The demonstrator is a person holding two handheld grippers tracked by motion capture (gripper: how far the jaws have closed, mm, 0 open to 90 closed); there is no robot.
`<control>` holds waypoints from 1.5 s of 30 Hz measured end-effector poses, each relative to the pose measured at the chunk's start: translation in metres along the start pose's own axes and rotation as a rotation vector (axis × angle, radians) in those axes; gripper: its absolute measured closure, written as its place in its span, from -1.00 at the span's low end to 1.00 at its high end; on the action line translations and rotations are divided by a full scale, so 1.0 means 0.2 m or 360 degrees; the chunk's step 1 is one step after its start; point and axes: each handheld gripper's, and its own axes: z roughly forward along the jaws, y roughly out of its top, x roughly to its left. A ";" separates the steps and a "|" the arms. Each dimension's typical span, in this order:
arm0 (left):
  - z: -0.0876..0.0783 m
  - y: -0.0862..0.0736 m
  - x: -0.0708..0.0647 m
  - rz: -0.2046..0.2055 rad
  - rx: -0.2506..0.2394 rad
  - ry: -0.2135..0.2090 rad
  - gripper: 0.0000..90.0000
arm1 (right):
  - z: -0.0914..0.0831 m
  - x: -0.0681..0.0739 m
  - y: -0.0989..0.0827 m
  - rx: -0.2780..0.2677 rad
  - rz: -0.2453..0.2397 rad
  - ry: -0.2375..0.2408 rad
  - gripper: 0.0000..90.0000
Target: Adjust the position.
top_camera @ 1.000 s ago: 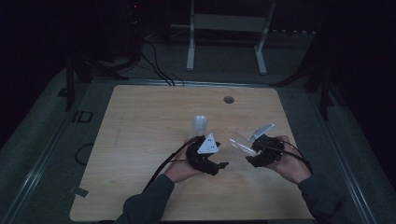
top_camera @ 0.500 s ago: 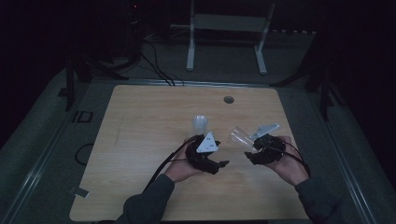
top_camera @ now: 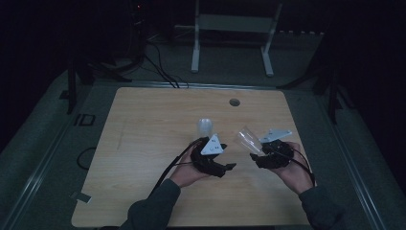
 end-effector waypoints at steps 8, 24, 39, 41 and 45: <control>0.00 0.01 0.00 -0.0025 -0.0037 -0.0005 -0.38 | -0.01 0.00 -0.02 -0.0107 0.0067 -0.0034 -0.07; -0.01 0.02 0.01 -0.0051 -0.0062 -0.0021 -0.38 | 0.00 0.05 -0.06 -0.0292 0.0171 -0.0106 -0.07; 0.00 0.02 0.02 -0.0083 -0.0074 -0.0016 -0.38 | 0.01 0.06 -0.07 -0.0391 0.0259 -0.0153 -0.08; 0.00 0.03 0.02 -0.0093 -0.0077 -0.0028 -0.38 | 0.01 0.06 -0.07 -0.0403 0.0266 -0.0163 -0.08; 0.00 0.04 0.02 -0.0104 -0.0079 -0.0034 -0.38 | 0.01 0.06 -0.08 -0.0425 0.0285 -0.0168 -0.08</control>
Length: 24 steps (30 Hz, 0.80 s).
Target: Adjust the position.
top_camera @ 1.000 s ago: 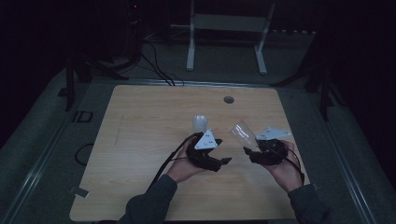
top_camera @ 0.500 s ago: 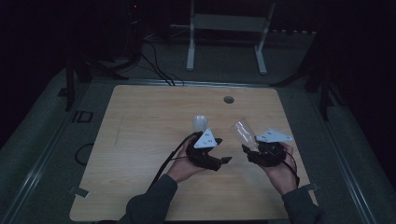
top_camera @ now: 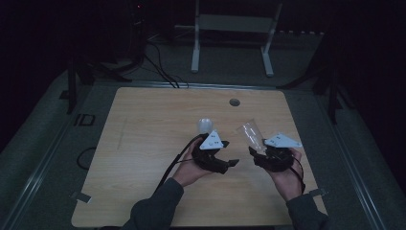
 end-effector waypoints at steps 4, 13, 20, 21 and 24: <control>0.00 0.01 0.01 -0.0037 -0.0005 0.0000 -0.38 | 0.00 0.00 0.00 -0.0027 0.0020 -0.0009 -0.08; 0.02 0.03 0.03 -0.0129 -0.0008 0.0017 -0.38 | -0.01 0.02 0.01 -0.0099 0.0057 -0.0026 -0.08; 0.04 0.05 0.04 -0.0181 -0.0018 -0.0004 -0.39 | -0.01 0.03 0.00 -0.0118 0.0066 -0.0037 -0.08; 0.04 0.06 0.04 -0.0185 -0.0017 -0.0003 -0.39 | -0.01 0.03 -0.01 -0.0122 0.0067 -0.0038 -0.08; 0.05 0.07 0.04 -0.0199 -0.0021 0.0000 -0.39 | -0.02 0.03 -0.01 -0.0134 0.0076 -0.0039 -0.08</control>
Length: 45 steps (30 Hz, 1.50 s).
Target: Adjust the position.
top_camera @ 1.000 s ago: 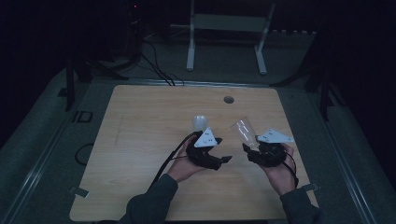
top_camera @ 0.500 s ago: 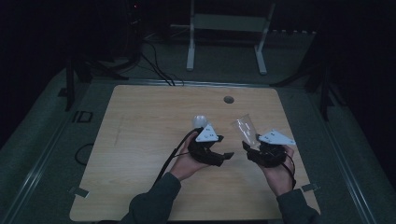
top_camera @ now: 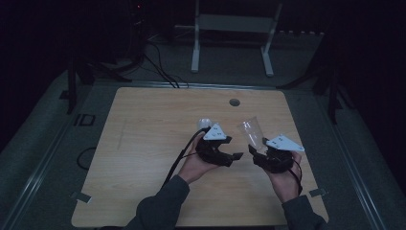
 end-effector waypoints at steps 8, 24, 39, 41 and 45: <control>0.02 0.02 0.00 -0.0030 -0.0011 0.0019 -0.41 | -0.02 0.00 -0.01 -0.0012 0.0005 -0.0001 -0.08; 0.04 0.06 0.01 -0.0120 -0.0051 0.0033 -0.47 | -0.05 0.00 -0.03 -0.0045 0.0027 -0.0010 -0.08; 0.06 0.10 -0.01 -0.0152 -0.0072 -0.0021 -0.52 | -0.06 0.00 -0.03 -0.0076 0.0042 -0.0012 -0.08; 0.06 0.10 -0.02 -0.0150 -0.0083 -0.0027 -0.52 | -0.07 0.00 -0.04 -0.0081 0.0045 -0.0013 -0.08; 0.06 0.11 -0.02 -0.0156 -0.0095 -0.0030 -0.52 | -0.08 0.00 -0.04 -0.0091 0.0049 -0.0012 -0.08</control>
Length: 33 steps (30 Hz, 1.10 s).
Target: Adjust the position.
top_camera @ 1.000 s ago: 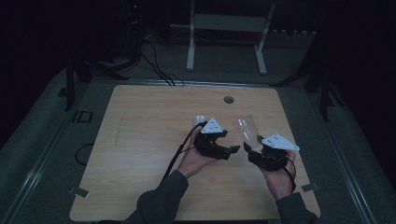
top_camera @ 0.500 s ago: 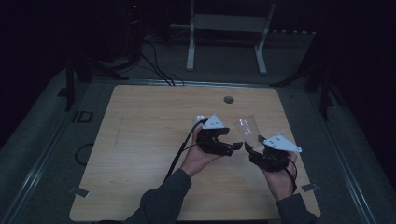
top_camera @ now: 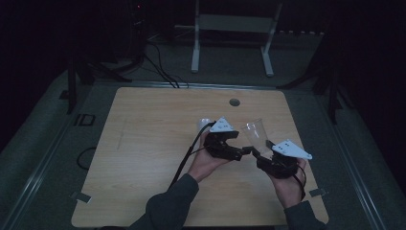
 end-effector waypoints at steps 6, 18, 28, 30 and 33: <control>0.01 0.01 -0.01 -0.0010 -0.0017 -0.0019 -0.55 | -0.02 0.00 -0.01 -0.0008 0.0007 -0.0002 -0.08; 0.03 0.02 -0.03 -0.0047 -0.0034 -0.0051 -0.60 | -0.04 0.01 -0.03 -0.0034 0.0023 0.0001 -0.08; 0.04 0.03 -0.04 -0.0057 -0.0039 -0.0083 -0.61 | -0.06 0.02 -0.04 -0.0061 0.0045 0.0001 -0.08; 0.05 0.02 -0.05 -0.0056 -0.0040 -0.0099 -0.61 | -0.06 0.02 -0.05 -0.0074 0.0052 0.0000 -0.08; 0.06 0.02 -0.05 -0.0064 -0.0044 -0.0111 -0.61 | -0.06 0.02 -0.05 -0.0086 0.0059 0.0000 -0.08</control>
